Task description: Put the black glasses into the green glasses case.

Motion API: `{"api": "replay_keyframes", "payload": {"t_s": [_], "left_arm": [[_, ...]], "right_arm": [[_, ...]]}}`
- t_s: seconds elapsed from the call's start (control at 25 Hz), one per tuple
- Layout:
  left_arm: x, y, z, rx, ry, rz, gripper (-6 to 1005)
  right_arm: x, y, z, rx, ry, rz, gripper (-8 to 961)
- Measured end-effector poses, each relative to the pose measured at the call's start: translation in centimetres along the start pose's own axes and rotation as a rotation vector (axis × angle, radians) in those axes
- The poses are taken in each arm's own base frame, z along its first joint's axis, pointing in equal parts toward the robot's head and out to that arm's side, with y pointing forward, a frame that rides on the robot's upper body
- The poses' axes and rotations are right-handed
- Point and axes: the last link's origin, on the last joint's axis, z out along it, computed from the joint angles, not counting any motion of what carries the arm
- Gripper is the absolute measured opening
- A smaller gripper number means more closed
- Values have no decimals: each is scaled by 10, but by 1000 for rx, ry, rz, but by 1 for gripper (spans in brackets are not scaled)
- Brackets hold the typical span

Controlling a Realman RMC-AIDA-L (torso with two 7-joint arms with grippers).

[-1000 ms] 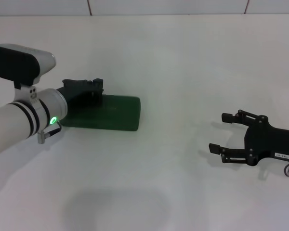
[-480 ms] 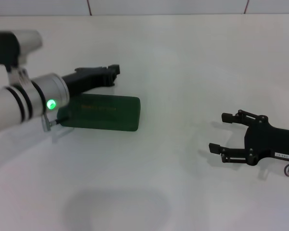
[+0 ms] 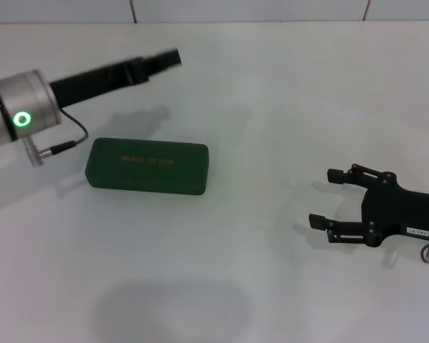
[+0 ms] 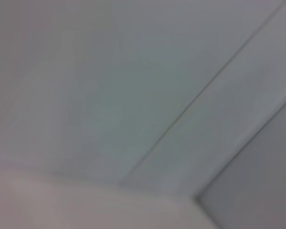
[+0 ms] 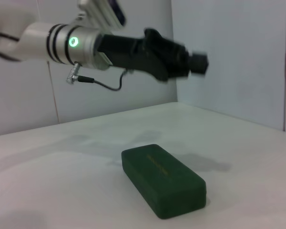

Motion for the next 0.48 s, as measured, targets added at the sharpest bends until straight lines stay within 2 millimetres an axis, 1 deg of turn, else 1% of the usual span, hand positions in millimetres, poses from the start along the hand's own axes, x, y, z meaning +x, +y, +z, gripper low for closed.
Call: {"api": "replay_keyframes", "payload": {"t_s": [0.12, 0.32, 0.44, 0.48], "left_arm": [[-8, 2, -14, -2, 111, 196, 63], [-26, -5, -35, 68, 222, 464, 257], [-44, -12, -46, 157, 236, 675, 361], [-53, -15, -51, 195, 231, 761, 396]], "right_arm": [[1, 1, -2, 5, -1, 4, 889], [1, -2, -5, 27, -16, 8, 889], [-1, -5, -8, 57, -34, 2, 889], [-1, -6, -9, 64, -39, -3, 889]]}}
